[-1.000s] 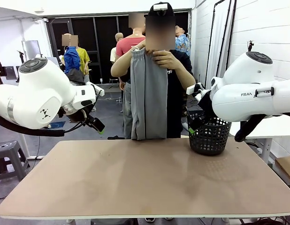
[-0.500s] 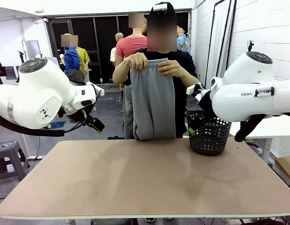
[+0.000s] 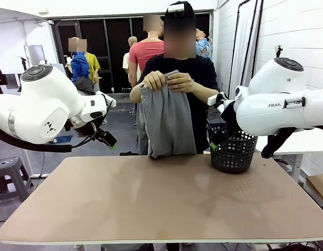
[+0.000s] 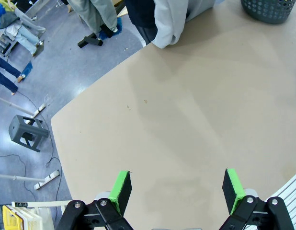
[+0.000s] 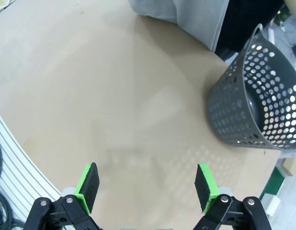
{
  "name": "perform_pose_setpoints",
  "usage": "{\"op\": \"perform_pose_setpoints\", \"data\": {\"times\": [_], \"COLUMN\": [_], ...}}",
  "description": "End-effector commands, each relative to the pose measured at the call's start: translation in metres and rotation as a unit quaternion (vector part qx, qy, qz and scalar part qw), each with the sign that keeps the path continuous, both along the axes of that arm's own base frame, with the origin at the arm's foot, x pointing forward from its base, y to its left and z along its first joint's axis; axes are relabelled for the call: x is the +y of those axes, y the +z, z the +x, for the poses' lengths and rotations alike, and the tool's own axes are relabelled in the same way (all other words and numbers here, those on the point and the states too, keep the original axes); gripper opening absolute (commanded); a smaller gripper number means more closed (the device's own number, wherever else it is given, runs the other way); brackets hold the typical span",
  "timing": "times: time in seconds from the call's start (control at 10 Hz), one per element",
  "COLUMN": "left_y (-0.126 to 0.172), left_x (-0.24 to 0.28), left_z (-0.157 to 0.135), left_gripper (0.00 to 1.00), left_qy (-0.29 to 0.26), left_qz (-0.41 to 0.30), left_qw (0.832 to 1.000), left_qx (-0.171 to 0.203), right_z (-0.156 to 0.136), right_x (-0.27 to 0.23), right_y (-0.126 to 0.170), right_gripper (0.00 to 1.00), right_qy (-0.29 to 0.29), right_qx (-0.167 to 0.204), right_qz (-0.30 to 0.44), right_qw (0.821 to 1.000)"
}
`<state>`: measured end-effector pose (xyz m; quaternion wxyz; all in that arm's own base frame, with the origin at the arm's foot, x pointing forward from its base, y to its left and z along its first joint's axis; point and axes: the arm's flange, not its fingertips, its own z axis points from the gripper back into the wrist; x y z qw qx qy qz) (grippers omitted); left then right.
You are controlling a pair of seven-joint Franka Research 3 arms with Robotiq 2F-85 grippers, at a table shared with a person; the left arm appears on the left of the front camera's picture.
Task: Fold the training pants.
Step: Grab both ends of the Training pants handed by a person.
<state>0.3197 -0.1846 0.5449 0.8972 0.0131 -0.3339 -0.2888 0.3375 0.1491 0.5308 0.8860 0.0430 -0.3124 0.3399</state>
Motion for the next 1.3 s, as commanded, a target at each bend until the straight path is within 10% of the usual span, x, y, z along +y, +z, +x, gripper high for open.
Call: {"op": "perform_pose_setpoints", "data": {"times": [0.0,1.2], "left_y": [0.0002,0.0002], "left_x": [0.0009,0.0009], "left_z": [0.0016,0.0016], "left_gripper": [1.0,1.0], "left_qy": [-0.007,-0.007], "left_qz": [0.004,0.004], "left_qw": [1.0,1.0], "left_qx": [0.0,0.0], "right_z": [0.0005,0.0005], "right_x": [-0.0004,-0.0004], "right_y": [-0.0006,-0.0006], "right_gripper": [1.0,1.0], "right_qy": [0.0,0.0], "right_qx": [0.001,0.001], "right_qz": [0.0,0.0], "right_qw": [1.0,1.0]}}
